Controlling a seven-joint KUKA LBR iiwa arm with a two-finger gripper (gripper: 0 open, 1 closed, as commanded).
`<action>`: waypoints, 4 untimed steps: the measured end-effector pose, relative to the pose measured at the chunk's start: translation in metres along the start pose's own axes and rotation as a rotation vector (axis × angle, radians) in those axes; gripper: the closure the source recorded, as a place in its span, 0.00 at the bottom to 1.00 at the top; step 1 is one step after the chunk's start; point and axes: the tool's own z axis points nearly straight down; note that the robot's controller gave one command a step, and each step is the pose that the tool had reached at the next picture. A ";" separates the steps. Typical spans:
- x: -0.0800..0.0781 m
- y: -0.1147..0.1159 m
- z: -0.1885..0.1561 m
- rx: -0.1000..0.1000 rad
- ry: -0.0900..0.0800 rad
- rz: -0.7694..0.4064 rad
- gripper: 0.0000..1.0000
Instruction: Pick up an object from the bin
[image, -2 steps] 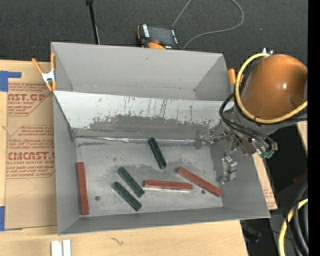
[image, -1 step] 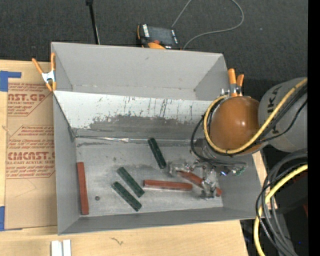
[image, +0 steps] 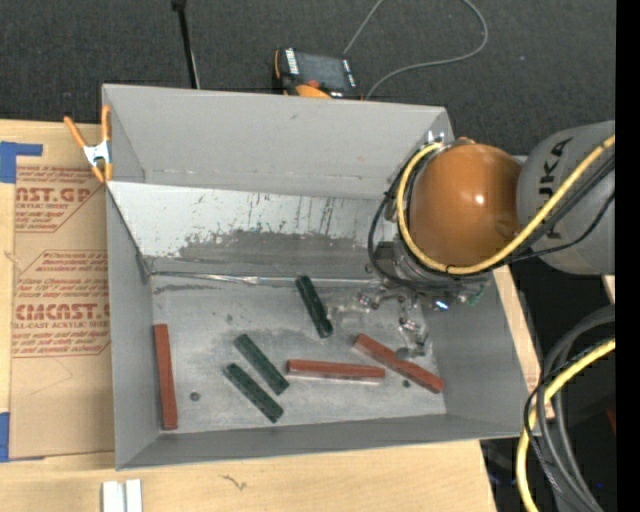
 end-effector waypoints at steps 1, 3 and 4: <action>0.016 0.046 0.019 -0.008 0.005 -0.020 0.00; -0.039 0.004 0.067 0.000 0.000 0.084 0.00; -0.037 0.006 0.067 -0.006 0.005 0.085 1.00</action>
Offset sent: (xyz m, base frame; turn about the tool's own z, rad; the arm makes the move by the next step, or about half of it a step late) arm -0.0450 0.0093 -0.0182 -0.0189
